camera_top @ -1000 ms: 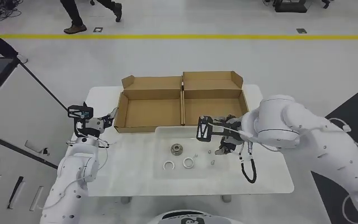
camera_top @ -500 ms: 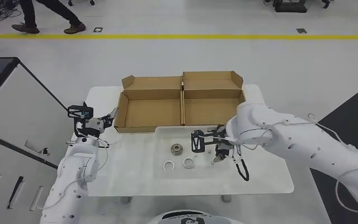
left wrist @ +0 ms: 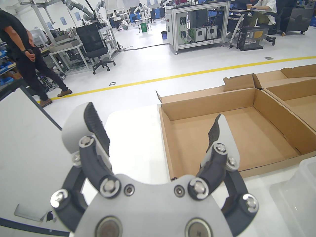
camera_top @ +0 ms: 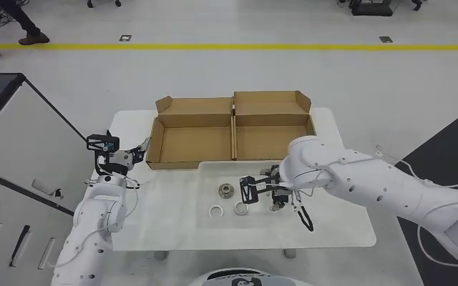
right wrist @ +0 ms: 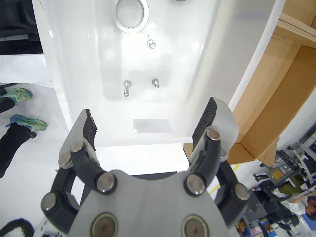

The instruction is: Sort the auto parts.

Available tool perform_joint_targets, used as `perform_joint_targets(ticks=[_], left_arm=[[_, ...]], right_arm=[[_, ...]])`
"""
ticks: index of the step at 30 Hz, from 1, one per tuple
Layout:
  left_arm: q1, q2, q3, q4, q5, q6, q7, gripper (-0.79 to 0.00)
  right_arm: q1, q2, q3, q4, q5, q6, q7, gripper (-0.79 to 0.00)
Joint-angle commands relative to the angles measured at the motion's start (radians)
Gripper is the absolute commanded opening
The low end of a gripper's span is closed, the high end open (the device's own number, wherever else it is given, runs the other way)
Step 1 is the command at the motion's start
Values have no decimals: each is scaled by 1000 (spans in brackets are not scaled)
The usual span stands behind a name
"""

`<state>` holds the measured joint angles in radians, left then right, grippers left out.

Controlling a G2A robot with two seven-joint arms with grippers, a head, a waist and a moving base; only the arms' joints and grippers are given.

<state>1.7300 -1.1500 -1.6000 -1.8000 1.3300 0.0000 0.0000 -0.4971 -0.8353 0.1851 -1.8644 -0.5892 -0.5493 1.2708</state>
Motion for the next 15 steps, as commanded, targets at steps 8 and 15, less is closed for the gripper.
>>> perform_joint_targets(ticks=[8,15], left_arm=[[0,0,0,0,0,0,0,0],[0,0,0,0,0,0,0,0]], right_arm=[[-21,-26,-15,40,-19,-5,-5,-46],[-48,-32,-15,51,-28,-1,-1,-142]])
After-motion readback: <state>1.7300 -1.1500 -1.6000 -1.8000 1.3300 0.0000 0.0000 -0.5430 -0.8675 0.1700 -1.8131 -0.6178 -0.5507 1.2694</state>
